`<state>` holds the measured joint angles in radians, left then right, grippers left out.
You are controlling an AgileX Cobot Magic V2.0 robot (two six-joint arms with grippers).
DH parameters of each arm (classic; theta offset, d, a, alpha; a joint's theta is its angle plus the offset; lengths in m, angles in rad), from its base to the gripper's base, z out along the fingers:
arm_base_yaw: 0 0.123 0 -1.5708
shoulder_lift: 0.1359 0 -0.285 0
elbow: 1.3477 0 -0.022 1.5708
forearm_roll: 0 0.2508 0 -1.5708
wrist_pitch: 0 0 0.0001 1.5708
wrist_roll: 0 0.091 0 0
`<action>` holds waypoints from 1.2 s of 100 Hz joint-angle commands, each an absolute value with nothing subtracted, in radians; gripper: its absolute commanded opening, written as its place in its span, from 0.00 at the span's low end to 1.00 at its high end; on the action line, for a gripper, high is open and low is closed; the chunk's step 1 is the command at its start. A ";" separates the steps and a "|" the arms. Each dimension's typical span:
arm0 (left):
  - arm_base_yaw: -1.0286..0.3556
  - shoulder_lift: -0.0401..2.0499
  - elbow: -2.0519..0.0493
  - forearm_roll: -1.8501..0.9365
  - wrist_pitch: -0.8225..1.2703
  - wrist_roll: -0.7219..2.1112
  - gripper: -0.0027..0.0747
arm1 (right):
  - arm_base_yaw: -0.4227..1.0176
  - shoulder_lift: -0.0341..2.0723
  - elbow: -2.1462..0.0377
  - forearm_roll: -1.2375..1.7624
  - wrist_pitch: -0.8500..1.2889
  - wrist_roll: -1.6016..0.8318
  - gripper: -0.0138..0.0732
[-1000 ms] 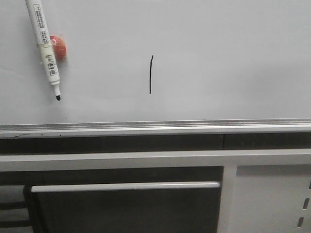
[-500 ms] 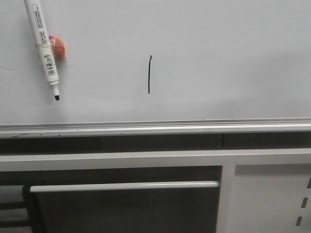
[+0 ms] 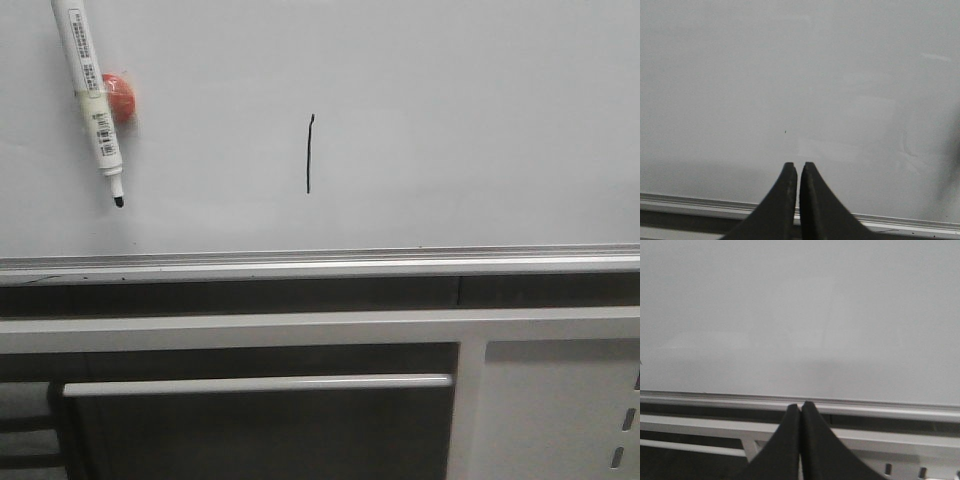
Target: Write number 1 on whiteboard
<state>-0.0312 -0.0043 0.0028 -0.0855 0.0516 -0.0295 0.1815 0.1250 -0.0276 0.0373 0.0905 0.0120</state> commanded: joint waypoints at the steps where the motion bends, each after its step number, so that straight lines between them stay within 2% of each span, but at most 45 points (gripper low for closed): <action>1: -0.030 -0.027 0.044 -0.093 -0.016 -0.035 0.01 | 0.135 0.092 -0.014 0.000 0.039 0.022 0.09; 32: -0.030 -0.027 0.044 -0.093 -0.016 -0.035 0.01 | 0.031 -0.028 0.037 -0.021 0.123 0.022 0.09; 120: -0.030 -0.027 0.044 -0.093 -0.016 -0.035 0.01 | 0.031 -0.028 0.037 -0.050 0.133 0.022 0.09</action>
